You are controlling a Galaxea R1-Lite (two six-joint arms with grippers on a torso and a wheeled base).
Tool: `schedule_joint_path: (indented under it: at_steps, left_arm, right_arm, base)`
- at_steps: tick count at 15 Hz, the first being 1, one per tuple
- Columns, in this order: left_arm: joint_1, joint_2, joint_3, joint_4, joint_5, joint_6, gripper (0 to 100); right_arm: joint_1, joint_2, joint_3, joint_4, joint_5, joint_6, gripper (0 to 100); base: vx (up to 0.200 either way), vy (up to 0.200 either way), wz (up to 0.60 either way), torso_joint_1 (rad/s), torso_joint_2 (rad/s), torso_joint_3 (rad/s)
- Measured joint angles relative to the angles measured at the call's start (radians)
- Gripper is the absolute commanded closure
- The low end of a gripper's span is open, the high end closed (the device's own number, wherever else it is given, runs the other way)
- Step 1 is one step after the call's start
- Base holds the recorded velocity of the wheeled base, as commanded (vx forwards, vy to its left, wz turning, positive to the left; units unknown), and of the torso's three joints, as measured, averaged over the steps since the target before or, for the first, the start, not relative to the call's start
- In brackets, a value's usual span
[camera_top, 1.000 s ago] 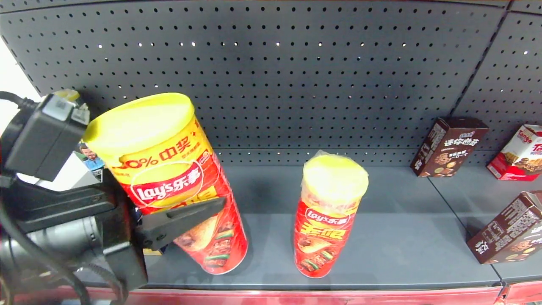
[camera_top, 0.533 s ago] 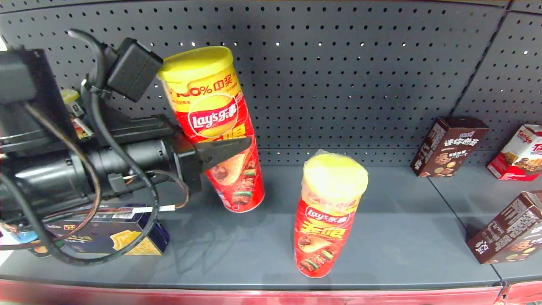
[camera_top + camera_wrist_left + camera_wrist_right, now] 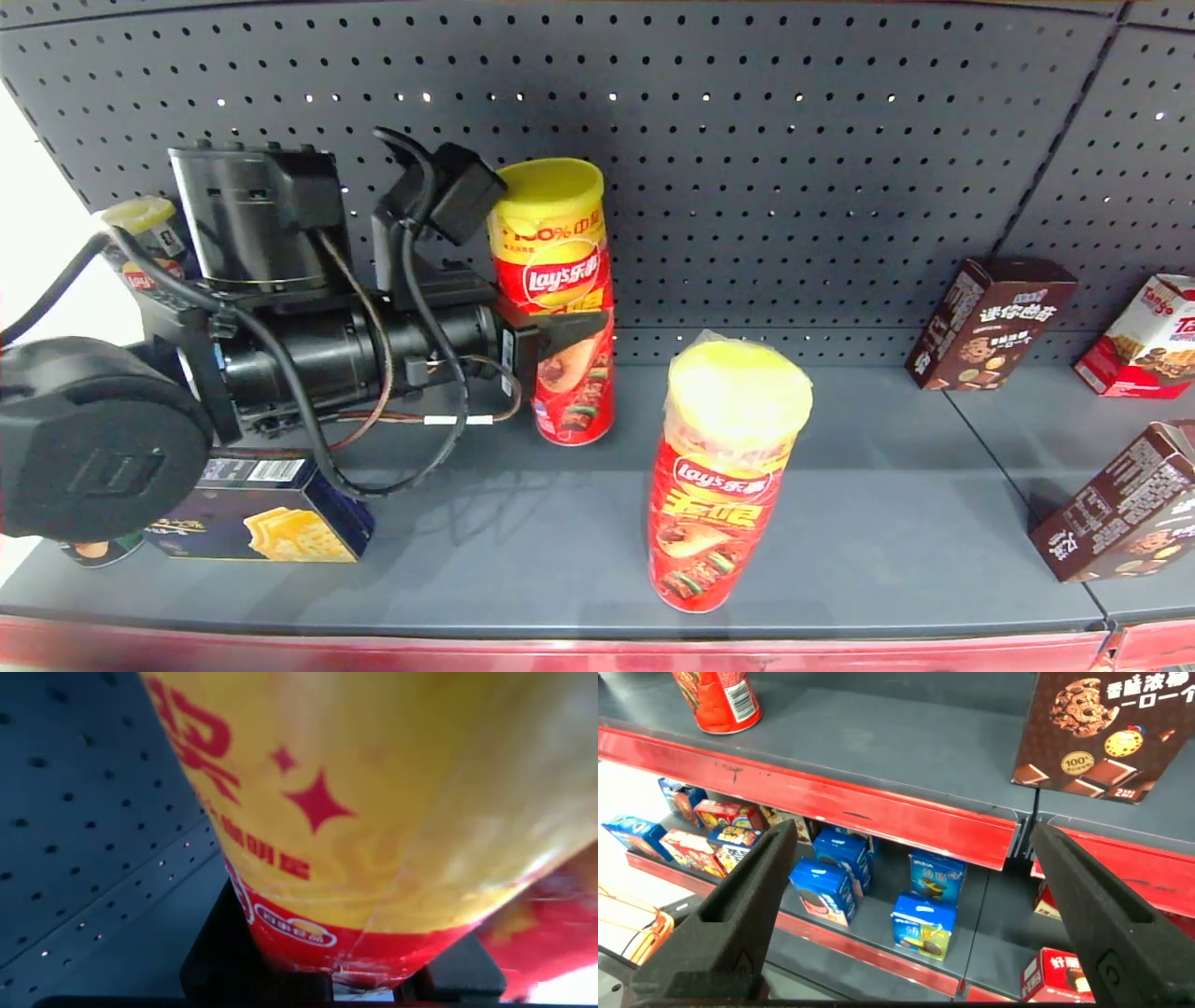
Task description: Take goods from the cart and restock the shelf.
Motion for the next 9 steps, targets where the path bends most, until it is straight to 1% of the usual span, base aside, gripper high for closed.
schedule_joint_path:
  at_steps: [2, 3, 4, 7, 9]
  left_arm:
    - [-0.004, 0.053, -0.013, -0.013, -0.001, 0.044, 100]
    - [-0.007, 0.076, -0.024, -0.016, -0.001, 0.06, 100]
    - [-0.01, 0.099, -0.041, -0.015, -0.002, 0.066, 100]
    - [-0.017, 0.151, -0.111, -0.01, -0.023, 0.067, 100]
    - [-0.024, 0.181, -0.145, -0.009, -0.027, 0.068, 100]
  right_arm:
    - [-0.001, 0.0, 0.0, 0.0, 0.0, 0.0, 0]
    - [-0.001, 0.0, 0.0, 0.0, 0.0, 0.0, 0]
    - [-0.001, 0.0, 0.0, 0.0, 0.0, 0.0, 0]
    - [-0.001, 0.0, 0.0, 0.0, 0.0, 0.0, 0]
    - [0.0, 0.0, 0.0, 0.0, 0.0, 0.0, 0]
  base:
    - [0.0, 0.0, 0.0, 0.0, 0.0, 0.0]
    - [0.0, 0.0, 0.0, 0.0, 0.0, 0.0]
    - [0.0, 0.0, 0.0, 0.0, 0.0, 0.0]
    - [0.0, 0.0, 0.0, 0.0, 0.0, 0.0]
    - [0.0, 0.0, 0.0, 0.0, 0.0, 0.0]
